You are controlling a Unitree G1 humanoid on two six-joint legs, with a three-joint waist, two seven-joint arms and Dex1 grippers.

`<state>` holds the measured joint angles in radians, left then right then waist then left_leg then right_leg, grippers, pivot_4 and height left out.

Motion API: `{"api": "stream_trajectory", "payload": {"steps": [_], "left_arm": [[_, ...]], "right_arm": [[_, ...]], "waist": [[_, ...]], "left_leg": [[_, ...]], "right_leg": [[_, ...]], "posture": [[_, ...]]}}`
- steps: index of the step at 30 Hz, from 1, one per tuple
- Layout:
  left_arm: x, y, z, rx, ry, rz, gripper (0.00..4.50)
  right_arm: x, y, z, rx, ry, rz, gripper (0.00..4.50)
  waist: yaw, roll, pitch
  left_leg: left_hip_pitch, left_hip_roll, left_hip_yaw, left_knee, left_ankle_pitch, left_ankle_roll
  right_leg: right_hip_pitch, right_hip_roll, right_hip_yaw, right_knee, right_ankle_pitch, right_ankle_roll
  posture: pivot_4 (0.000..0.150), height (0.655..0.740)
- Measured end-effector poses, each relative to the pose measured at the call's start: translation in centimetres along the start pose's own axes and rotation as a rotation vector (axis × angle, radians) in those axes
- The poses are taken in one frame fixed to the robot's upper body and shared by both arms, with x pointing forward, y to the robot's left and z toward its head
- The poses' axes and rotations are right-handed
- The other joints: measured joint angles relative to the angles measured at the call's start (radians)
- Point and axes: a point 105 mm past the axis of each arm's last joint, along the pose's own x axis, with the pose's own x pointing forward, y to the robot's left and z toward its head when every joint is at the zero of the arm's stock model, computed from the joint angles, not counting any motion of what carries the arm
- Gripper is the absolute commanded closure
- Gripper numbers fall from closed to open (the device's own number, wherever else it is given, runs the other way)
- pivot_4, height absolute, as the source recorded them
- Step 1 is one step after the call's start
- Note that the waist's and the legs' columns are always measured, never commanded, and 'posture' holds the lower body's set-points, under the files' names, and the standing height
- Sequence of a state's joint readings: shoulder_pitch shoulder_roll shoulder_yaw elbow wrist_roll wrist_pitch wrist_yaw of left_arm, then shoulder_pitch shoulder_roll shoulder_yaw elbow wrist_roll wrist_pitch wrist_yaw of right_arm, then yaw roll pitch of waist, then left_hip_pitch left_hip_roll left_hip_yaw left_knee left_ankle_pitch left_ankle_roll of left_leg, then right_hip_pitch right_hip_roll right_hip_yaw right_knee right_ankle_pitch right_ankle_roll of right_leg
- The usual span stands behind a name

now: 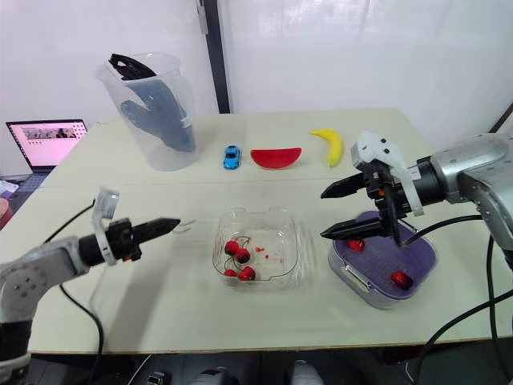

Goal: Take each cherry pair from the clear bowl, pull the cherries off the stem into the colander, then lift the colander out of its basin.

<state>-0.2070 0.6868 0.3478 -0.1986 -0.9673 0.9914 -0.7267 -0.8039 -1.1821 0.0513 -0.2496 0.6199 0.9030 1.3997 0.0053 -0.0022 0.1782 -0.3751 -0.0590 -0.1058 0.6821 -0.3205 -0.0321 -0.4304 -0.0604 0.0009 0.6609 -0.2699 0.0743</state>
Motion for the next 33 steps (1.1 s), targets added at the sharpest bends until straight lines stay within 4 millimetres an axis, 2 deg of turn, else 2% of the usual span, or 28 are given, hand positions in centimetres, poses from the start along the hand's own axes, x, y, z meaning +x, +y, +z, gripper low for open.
{"api": "stream_trajectory", "payload": {"steps": [3,7,9,12,17,20,23,27,30,33], "left_arm": [[-1.7,1.7,-2.3,-0.091,0.021,0.094,4.5],[-3.5,3.0,-3.6,-0.141,0.036,0.17,4.5],[-4.8,3.6,-4.8,-0.165,0.081,0.209,4.5],[-6.3,5.3,-6.3,-0.202,0.096,0.288,4.5],[-6.8,6.2,-6.4,-0.18,0.094,0.327,4.5],[-6.9,6.3,-6.4,-0.167,0.097,0.327,4.5],[-6.9,6.4,-6.2,-0.164,0.089,0.329,3.54],[-7.1,6.4,-5.4,-0.147,0.084,0.313,1.54],[-8.4,7.6,-4.0,-0.13,0.068,0.377,0.04],[-9.6,8.4,-2.6,-0.096,0.068,0.429,0.04]], "right_arm": [[0.4,0.0,0.2,-0.017,-0.019,0.015,0.06],[0.5,0.0,0.2,-0.014,-0.018,0.021,0.06],[0.8,0.2,0.4,-0.018,-0.029,0.039,0.06],[1.9,1.1,1.7,-0.044,-0.095,0.111,0.06],[3.6,1.4,4.6,-0.092,-0.218,0.149,0.06],[4.1,1.0,5.1,-0.067,-0.257,0.139,0.06],[4.4,0.7,5.2,-0.053,-0.272,0.125,0.0],[4.6,0.5,5.3,-0.05,-0.279,0.11,0.0],[4.4,-0.1,5.3,-0.05,-0.278,0.087,0.0],[4.1,-0.7,5.2,-0.045,-0.283,0.067,0.0]], "waist": [[0.008,0.0,0.0],[0.008,0.0,0.0],[0.003,0.001,0.0],[-0.001,0.001,0.0],[0.005,0.001,0.0],[0.009,0.001,0.0],[0.007,0.001,0.0],[0.005,0.001,0.0],[-0.002,0.001,0.0],[-0.004,0.001,0.0]], "left_leg": [[0.0,0.0,-0.001,0.0,0.0,0.001],[0.0,0.0,-0.001,0.0,-0.001,0.001],[0.001,0.0,0.0,-0.001,-0.001,0.002],[0.001,0.001,0.0,-0.002,-0.001,0.002],[0.0,0.001,0.0,-0.001,-0.002,0.003],[0.0,0.001,-0.001,-0.002,-0.002,0.003],[0.0,0.001,-0.001,-0.002,-0.002,0.003],[0.001,0.001,-0.001,-0.002,-0.002,0.003],[0.001,0.001,0.0,-0.002,-0.002,0.002],[0.0,0.001,0.0,-0.002,-0.002,0.003]], "right_leg": [[0.0,0.0,-0.001,0.0,0.0,0.0],[0.0,0.0,-0.001,0.0,0.0,0.0],[0.0,0.0,0.0,-0.001,0.0,0.0],[-0.001,0.0,-0.001,0.0,0.0,0.0],[0.0,0.0,-0.001,0.0,0.0,0.0],[0.0,0.0,-0.001,-0.001,0.0,-0.001],[0.0,0.0,-0.001,-0.001,0.0,-0.001],[0.0,0.0,-0.001,0.001,0.0,-0.001],[-0.001,0.0,-0.001,0.001,0.0,-0.001],[-0.001,0.0,-0.001,0.001,0.0,-0.001]], "posture": [[0.15,0.74],[0.15,0.74],[0.15,0.74],[0.15,0.74],[0.15,0.74],[0.15,0.74],[0.15,0.74],[0.15,0.74],[0.15,0.74],[0.15,0.74]]}}
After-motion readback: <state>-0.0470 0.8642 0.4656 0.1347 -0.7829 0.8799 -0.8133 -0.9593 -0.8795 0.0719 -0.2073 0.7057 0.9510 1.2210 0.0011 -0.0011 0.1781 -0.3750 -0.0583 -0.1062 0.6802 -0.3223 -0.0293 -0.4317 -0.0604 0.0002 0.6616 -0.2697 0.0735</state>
